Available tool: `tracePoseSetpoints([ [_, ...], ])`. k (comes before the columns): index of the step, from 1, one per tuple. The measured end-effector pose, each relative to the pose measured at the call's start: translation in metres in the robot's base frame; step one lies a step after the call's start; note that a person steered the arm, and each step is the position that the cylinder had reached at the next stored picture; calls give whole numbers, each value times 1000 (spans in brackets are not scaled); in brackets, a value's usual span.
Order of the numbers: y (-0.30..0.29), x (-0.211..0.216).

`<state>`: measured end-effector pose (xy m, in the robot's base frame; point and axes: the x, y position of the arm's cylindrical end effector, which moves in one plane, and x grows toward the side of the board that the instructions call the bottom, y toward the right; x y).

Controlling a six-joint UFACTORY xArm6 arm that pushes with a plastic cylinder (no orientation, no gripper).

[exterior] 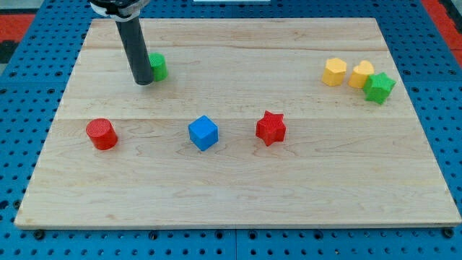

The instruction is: Push the green circle to the group of blocks

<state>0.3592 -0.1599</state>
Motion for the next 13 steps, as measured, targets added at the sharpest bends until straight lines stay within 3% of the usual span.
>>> tracePoseSetpoints([
  [1, -57, -17],
  [2, -62, -36],
  [4, 98, -35],
  [5, 117, -36],
  [6, 71, -40],
  [7, 46, -15],
  [9, 192, 19],
  [10, 193, 9],
  [13, 204, -84],
])
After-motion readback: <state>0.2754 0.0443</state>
